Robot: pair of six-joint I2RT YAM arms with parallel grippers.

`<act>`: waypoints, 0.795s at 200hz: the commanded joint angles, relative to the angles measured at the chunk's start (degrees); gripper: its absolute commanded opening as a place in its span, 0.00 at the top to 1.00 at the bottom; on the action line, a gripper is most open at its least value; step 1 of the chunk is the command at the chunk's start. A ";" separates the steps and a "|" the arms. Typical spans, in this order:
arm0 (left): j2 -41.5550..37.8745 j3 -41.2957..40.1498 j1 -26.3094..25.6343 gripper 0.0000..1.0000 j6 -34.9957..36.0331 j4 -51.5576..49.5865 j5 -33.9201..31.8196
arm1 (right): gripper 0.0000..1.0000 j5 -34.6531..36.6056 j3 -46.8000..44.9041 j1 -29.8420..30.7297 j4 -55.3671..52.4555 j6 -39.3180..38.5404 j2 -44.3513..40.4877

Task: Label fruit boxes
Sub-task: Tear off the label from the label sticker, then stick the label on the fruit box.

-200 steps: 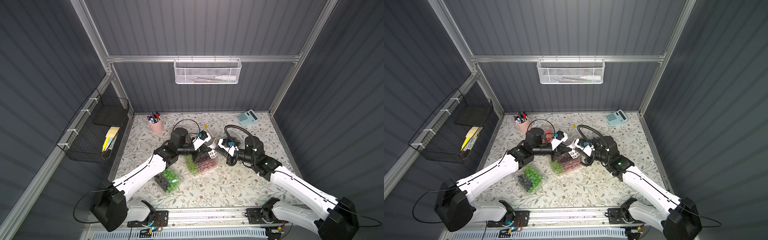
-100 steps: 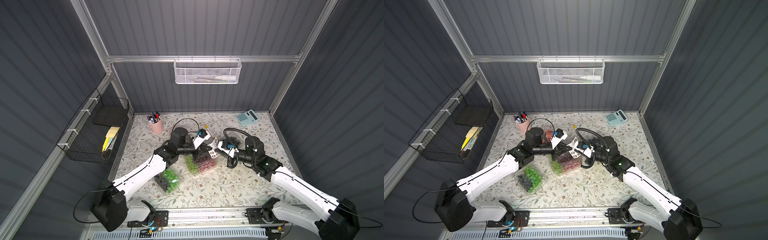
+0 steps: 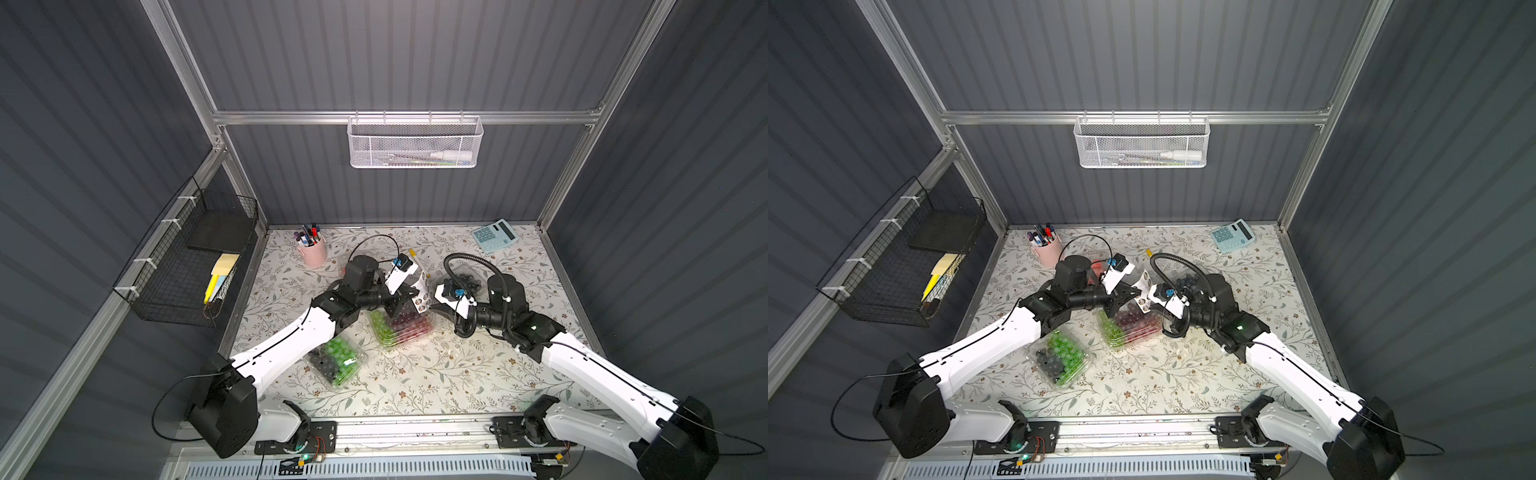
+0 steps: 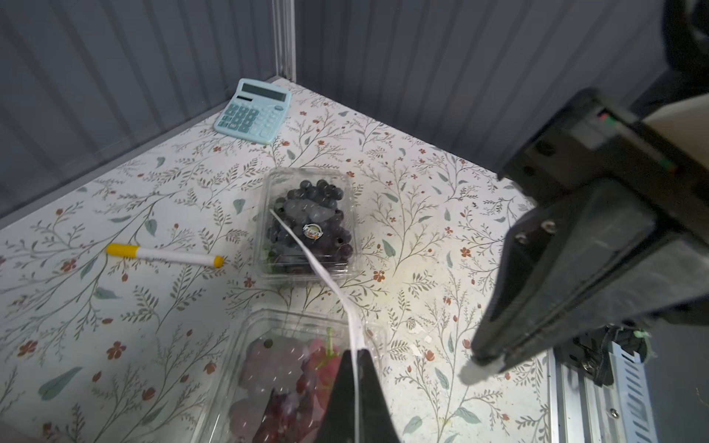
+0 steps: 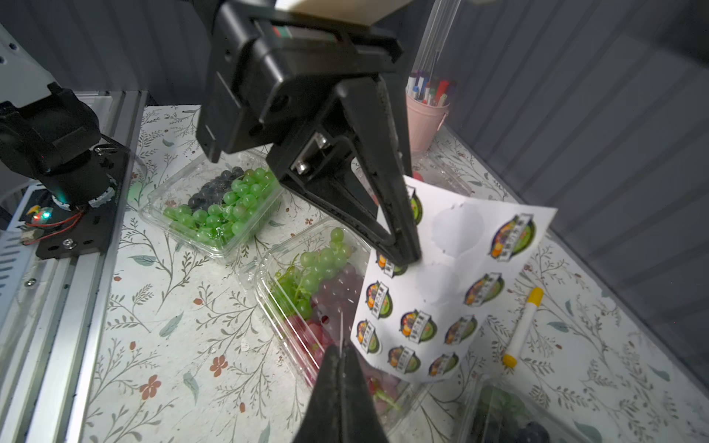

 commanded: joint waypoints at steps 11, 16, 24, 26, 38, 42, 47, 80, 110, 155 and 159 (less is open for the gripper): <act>0.37 0.29 4.82 1.00 -6.32 -1.84 -3.31 | 1.00 -0.35 4.97 -0.09 -3.58 16.28 4.94; 0.34 0.14 5.72 1.00 -6.77 -2.10 -3.39 | 1.00 -0.46 5.74 -0.10 -3.94 18.09 6.15; 0.21 -0.04 7.09 1.00 -7.28 -2.77 -3.62 | 1.00 -0.37 7.12 -0.12 -5.20 21.06 7.94; 0.20 -0.08 7.39 1.00 -7.43 -2.94 -3.72 | 1.00 -0.39 7.60 -0.13 -5.58 21.77 7.99; 0.02 -0.04 9.40 1.00 -7.92 -4.19 -4.16 | 1.00 0.06 10.31 -0.14 -7.95 26.65 12.41; -0.01 -0.04 9.97 1.00 -7.97 -4.57 -4.38 | 1.00 0.27 11.02 -0.16 -8.70 27.78 13.32; -0.15 -0.11 10.55 1.00 -8.07 -4.88 -4.60 | 1.00 0.79 12.11 -0.12 -10.32 30.08 14.72; -0.72 -0.89 13.40 1.00 -10.63 -4.90 -7.00 | 1.00 -0.90 19.10 0.08 -19.30 41.65 23.74; -0.53 -1.76 15.77 1.00 -11.77 -4.83 -7.10 | 1.00 0.93 22.22 0.83 -24.28 47.88 28.49; -1.73 -2.61 17.19 1.00 -11.68 -4.09 -7.44 | 1.00 3.59 28.16 1.95 -31.76 47.59 34.14; -1.78 -2.59 17.19 1.00 -11.65 -3.98 -7.36 | 1.00 3.75 28.69 2.01 -32.26 47.47 34.55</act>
